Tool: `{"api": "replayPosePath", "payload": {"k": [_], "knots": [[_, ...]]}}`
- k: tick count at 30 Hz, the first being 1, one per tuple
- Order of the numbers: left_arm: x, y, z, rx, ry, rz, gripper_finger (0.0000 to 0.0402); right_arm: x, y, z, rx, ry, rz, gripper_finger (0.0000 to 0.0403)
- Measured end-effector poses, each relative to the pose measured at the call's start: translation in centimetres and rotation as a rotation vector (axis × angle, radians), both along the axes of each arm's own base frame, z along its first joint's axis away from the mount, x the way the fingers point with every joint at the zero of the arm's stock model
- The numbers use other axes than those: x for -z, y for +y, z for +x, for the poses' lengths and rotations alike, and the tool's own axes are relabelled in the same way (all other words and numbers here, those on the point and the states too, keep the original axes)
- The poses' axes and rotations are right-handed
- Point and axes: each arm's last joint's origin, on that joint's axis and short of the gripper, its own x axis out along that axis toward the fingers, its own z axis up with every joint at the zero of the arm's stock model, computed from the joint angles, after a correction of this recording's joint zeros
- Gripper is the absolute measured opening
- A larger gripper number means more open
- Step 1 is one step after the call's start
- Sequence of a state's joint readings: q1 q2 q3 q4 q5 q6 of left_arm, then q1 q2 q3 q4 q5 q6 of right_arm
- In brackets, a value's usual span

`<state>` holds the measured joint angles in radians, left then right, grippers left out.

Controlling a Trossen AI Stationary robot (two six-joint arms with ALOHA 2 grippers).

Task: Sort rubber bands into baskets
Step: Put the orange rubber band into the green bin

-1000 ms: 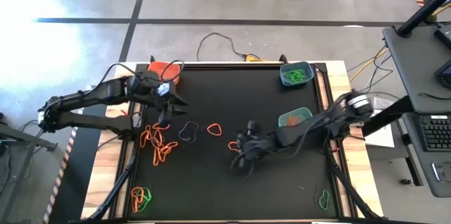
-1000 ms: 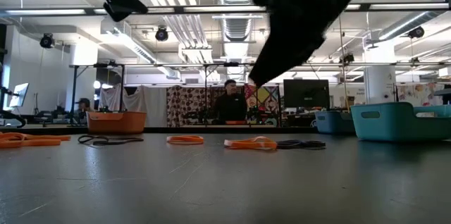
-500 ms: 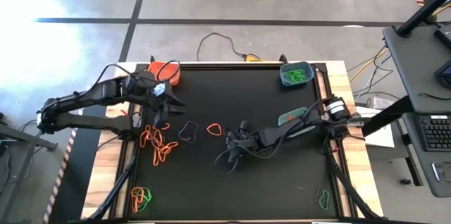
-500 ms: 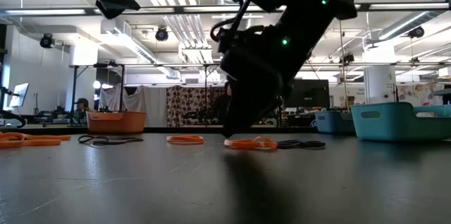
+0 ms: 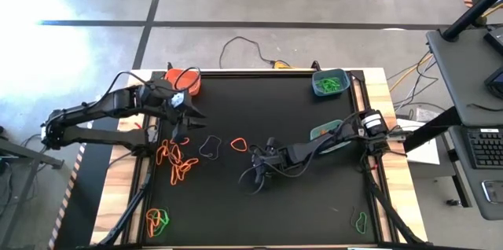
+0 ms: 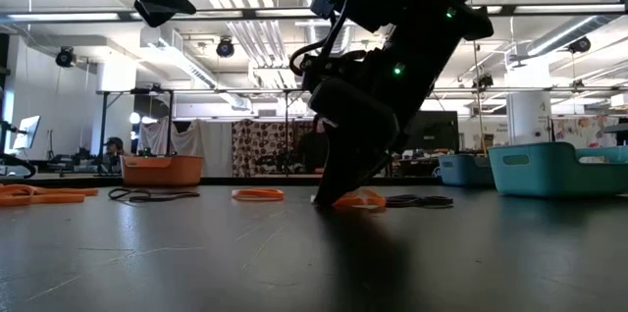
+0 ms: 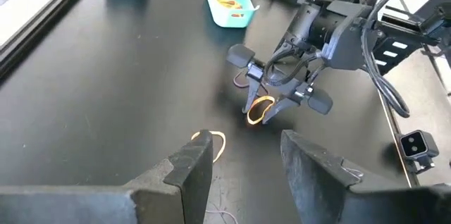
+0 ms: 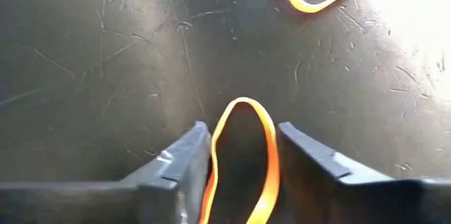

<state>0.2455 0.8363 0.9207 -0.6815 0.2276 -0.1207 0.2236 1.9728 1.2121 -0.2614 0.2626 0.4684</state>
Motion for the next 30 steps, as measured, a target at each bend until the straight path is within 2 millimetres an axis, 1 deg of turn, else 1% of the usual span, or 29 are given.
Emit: {"api": "replayPosePath", "payload": {"k": [6, 9, 12, 15, 18, 20, 21, 25, 28, 30], "knots": [[-0.4, -0.2, -0.6, 0.012, -0.029, 0.006, 0.0153, 0.2, -0.4, -0.1, -0.003, 0.026, -0.016, 0.0055], [-0.7, -0.4, -1.2, 0.035, -0.055, 0.004, 0.0153, 0.2, -0.4, -0.2, 0.001, 0.031, -0.02, 0.0018], [-1.0, -0.6, -1.9, 0.053, -0.07, 0.012, 0.0153, 0.0, -0.6, -0.2, 0.065, 0.014, 0.015, 0.0013], [-1.1, -0.9, -2.9, 0.065, -0.069, 0.031, 0.0153, -1.3, -0.9, -0.3, 0.151, -0.022, 0.081, 0.0012], [-1.2, -1.1, -3.8, 0.081, -0.078, 0.052, 0.0153, -3.5, -1.6, -1.2, 0.239, -0.035, 0.124, 0.0012], [-1.4, -1.2, -4.1, 0.091, -0.097, 0.073, 0.0153, -6.0, -2.4, -2.1, 0.317, -0.051, 0.151, 0.0012], [-1.4, -1.2, -4.3, 0.092, -0.101, 0.078, 0.0153, -7.4, -2.8, -2.9, 0.364, -0.046, 0.157, 0.0012], [-1.6, -1.3, -4.5, 0.089, -0.114, 0.079, 0.0153, -11.9, -4.4, -6.8, 0.464, 0.006, 0.096, 0.0012], [-1.5, -1.2, -4.4, 0.073, -0.111, 0.063, 0.0153, -15.1, -5.3, -10.3, 0.531, 0.037, 0.078, 0.0012], [-1.6, -1.2, -4.2, 0.062, -0.119, 0.051, 0.0153, -16.2, -5.9, -12.8, 0.611, 0.089, 0.072, 0.0012]]}}
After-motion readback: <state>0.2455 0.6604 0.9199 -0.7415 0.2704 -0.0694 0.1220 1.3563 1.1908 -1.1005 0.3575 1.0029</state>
